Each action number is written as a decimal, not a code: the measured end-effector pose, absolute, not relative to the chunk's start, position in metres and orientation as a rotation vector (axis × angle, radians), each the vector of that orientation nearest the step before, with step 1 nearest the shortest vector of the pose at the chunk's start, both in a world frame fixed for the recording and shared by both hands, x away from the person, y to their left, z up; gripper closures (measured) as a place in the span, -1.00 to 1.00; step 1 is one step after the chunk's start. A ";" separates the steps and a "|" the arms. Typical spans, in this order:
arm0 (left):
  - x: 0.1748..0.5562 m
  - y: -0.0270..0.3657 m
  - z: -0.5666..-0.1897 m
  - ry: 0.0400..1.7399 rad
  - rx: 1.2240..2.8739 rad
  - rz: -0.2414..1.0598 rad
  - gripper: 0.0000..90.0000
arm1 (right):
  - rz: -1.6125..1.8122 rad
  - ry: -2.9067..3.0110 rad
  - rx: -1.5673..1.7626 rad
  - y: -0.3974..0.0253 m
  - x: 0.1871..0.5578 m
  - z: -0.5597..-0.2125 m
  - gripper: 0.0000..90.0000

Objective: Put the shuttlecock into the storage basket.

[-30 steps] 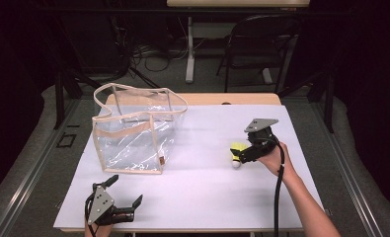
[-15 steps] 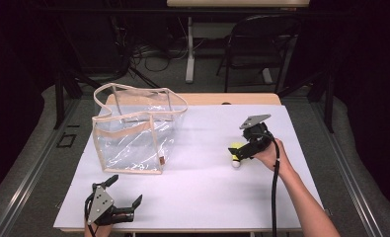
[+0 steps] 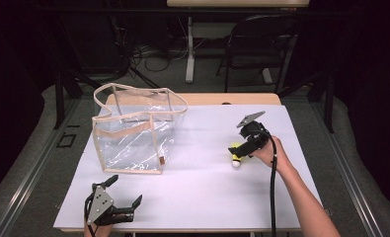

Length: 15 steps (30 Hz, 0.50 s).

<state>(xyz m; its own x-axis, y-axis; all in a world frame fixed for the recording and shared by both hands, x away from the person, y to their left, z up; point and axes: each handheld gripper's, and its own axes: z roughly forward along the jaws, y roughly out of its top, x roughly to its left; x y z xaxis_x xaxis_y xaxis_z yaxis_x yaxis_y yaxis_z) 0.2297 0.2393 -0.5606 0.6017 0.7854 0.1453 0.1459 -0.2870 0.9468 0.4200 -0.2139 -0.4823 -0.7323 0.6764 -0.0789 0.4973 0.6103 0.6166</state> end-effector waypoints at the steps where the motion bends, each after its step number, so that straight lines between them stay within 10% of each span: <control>1: 0.230 0.239 -0.560 0.759 1.779 0.762 -1.00 | 0.834 2.534 0.952 -0.214 0.420 -0.482 -0.87; 15: 0.230 0.239 -0.561 0.761 1.783 0.759 -1.00 | 0.761 2.590 0.965 -0.209 0.428 -0.490 -0.43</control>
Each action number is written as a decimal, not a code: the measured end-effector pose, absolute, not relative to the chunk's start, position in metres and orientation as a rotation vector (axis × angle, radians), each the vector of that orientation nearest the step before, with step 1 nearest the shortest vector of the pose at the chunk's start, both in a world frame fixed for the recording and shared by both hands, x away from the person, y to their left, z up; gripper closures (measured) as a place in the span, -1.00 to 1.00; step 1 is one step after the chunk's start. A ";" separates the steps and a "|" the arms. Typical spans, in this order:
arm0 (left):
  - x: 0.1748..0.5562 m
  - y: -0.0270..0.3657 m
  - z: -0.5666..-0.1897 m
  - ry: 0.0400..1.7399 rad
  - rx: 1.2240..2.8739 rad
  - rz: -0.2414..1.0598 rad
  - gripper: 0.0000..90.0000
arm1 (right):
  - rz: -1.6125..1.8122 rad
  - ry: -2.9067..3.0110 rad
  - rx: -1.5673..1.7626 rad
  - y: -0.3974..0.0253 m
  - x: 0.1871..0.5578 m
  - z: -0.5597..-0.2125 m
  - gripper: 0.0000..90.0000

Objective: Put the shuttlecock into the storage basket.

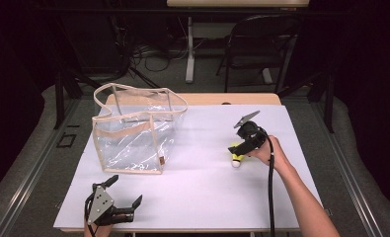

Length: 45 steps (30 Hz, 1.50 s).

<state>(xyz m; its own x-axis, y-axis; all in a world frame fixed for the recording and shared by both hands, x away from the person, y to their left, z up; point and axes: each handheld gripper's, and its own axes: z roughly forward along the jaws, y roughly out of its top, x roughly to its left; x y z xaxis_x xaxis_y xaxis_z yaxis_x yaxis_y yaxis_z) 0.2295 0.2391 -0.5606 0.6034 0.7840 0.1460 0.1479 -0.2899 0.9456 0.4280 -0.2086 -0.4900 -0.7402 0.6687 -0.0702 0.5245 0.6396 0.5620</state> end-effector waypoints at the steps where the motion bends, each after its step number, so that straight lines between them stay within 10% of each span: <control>1: 0.230 0.239 -0.561 0.761 1.782 0.759 -1.00 | 0.760 2.588 0.971 -0.208 0.428 -0.491 -0.38; 45: 0.231 0.239 -0.561 0.773 1.782 0.766 -1.00 | 0.729 2.627 1.110 -0.207 0.433 -0.492 1.00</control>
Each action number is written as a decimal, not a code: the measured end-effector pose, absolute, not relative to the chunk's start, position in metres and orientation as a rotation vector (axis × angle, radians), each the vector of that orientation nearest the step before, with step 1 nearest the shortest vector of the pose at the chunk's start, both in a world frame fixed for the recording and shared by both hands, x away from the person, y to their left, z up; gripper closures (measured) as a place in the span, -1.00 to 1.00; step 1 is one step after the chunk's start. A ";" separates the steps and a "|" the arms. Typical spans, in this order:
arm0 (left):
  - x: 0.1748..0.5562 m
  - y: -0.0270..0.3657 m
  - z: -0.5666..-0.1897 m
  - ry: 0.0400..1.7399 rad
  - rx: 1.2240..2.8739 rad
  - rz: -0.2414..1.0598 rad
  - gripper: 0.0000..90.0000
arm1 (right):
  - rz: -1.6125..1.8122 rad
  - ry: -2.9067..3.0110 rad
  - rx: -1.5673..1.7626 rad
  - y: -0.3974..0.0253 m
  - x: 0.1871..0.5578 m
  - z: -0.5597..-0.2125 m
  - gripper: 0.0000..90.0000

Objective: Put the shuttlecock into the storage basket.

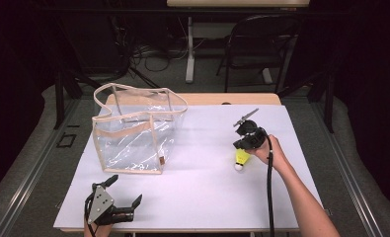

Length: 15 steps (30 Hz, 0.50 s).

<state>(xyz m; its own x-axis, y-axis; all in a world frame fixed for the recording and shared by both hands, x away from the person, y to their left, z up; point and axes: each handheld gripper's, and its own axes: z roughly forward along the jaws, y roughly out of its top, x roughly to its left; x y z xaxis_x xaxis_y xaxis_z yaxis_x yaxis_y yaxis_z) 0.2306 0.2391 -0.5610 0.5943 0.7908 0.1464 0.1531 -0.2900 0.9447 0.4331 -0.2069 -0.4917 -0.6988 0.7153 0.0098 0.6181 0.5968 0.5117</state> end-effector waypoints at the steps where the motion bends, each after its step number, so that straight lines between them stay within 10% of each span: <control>1: 0.231 0.239 -0.561 0.773 1.782 0.765 -1.00 | 0.716 2.633 1.112 -0.206 0.432 -0.490 1.00; 15: 0.231 0.239 -0.561 0.773 1.780 0.762 -1.00 | 0.721 2.584 1.052 -0.203 0.428 -0.471 1.00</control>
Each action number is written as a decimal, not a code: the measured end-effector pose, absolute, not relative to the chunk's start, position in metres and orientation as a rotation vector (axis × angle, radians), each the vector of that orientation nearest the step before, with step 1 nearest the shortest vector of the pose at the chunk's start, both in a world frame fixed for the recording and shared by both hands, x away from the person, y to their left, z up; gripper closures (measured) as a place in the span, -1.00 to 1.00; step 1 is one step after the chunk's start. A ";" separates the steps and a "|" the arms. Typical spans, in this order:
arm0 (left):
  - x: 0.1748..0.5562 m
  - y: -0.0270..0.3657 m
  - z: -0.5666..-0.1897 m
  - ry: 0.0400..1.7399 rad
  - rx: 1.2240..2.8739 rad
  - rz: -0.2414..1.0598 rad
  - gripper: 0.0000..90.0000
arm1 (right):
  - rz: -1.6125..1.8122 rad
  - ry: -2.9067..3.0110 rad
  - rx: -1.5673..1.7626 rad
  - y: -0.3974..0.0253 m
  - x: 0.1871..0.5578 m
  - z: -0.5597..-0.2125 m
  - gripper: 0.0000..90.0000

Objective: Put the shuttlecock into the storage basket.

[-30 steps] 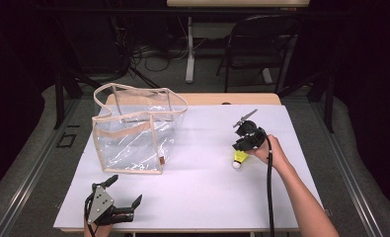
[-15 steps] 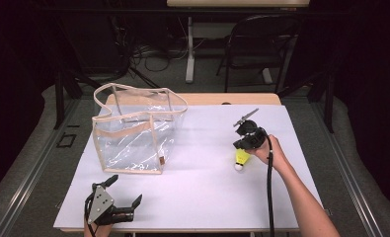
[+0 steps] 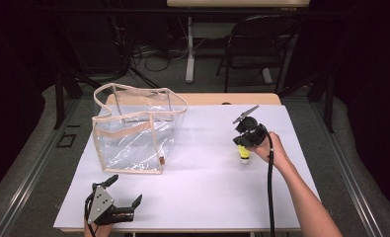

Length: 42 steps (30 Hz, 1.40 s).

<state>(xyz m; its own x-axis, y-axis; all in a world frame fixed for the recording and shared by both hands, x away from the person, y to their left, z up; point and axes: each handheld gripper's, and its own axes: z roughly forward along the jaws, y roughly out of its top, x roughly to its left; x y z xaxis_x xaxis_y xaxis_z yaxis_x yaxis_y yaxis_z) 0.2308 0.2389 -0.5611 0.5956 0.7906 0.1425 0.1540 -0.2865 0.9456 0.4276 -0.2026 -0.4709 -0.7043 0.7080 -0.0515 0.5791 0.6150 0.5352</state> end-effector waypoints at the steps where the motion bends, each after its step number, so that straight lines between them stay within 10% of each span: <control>1: 0.231 0.239 -0.561 0.773 1.780 0.763 -1.00 | 0.713 2.584 1.059 -0.203 0.427 -0.469 1.00; 42: 0.230 0.240 -0.561 0.766 1.779 0.766 -1.00 | 0.688 2.557 0.983 -0.198 0.427 -0.432 1.00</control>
<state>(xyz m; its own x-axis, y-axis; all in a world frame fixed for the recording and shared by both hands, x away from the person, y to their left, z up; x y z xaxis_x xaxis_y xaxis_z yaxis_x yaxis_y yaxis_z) 0.2302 0.2396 -0.5605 0.5969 0.7886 0.1476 0.1473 -0.2886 0.9461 0.4271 -0.1975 -0.4316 -0.7139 0.6905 -0.1166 0.5387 0.6478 0.5386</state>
